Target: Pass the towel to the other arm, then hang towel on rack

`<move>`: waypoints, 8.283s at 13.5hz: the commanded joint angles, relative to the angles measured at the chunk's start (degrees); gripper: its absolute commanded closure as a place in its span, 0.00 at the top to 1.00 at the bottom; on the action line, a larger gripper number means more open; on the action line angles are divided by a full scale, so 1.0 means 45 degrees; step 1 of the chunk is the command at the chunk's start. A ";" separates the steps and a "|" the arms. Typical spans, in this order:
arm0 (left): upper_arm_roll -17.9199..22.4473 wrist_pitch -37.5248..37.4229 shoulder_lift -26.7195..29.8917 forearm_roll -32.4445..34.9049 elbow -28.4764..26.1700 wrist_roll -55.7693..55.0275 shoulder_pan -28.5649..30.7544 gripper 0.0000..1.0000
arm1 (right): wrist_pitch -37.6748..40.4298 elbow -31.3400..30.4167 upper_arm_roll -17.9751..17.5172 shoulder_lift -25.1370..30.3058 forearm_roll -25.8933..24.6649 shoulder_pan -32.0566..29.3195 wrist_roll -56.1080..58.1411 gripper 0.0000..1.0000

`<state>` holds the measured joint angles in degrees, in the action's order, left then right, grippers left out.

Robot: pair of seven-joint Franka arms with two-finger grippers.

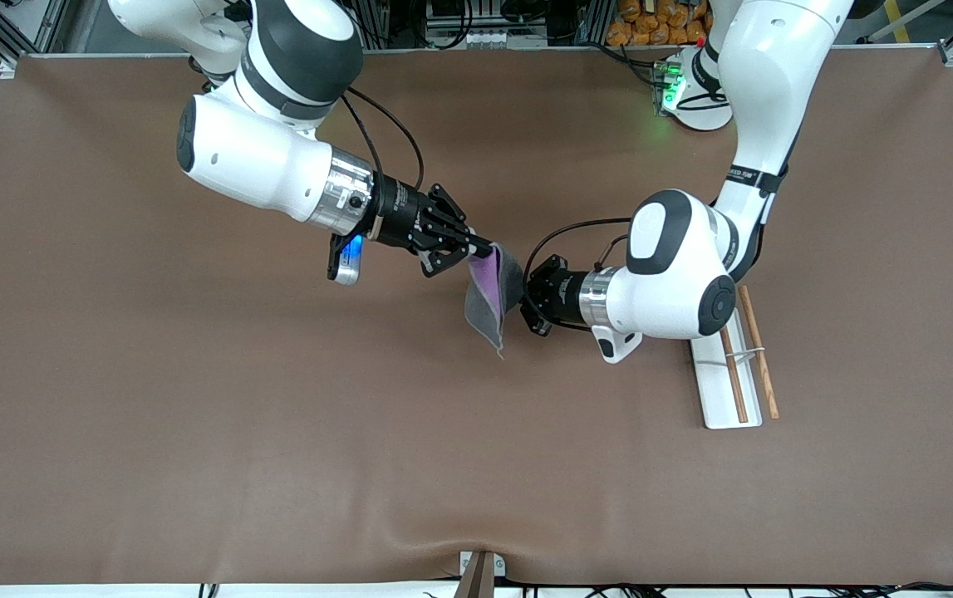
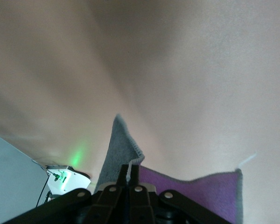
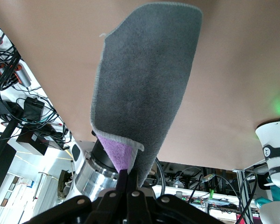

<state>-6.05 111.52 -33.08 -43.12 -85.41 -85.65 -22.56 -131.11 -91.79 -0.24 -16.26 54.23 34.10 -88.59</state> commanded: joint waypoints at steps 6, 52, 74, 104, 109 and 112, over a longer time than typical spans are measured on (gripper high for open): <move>0.0191 -0.2065 0.1023 0.0616 0.0775 0.0571 0.1279 0.00 | 0.0288 0.0202 0.0072 -0.0137 0.0059 -0.0019 -0.0275 1.00; 0.0015 -0.3142 0.0654 0.5379 0.1010 1.3661 0.5031 0.00 | 1.0324 0.2329 0.0052 0.2128 -1.2777 -0.7694 1.9716 1.00; -0.0063 -0.3591 -0.0577 0.5382 0.1088 1.8388 0.8801 0.00 | 0.9389 0.1256 0.0053 0.3964 -1.1738 -0.8203 2.0155 1.00; -0.0705 -0.5408 0.3560 0.9087 0.1147 1.6297 0.6556 1.00 | 0.9409 0.1510 0.0013 0.3945 -1.2129 -0.8046 2.0115 1.00; -0.1291 -0.5427 0.4576 0.9987 0.1166 1.6337 0.6536 1.00 | 0.9409 0.1510 0.0013 0.3945 -1.2129 -0.8027 2.0115 1.00; -0.2208 -0.5427 0.5008 1.1411 0.1166 1.6513 0.6516 1.00 | 0.9390 0.1510 0.0013 0.3945 -1.2109 -0.8046 2.0115 1.00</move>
<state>-13.38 87.63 -12.57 3.94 -79.42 -11.80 6.66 -89.18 -85.30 -0.07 1.19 0.10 -2.14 1.61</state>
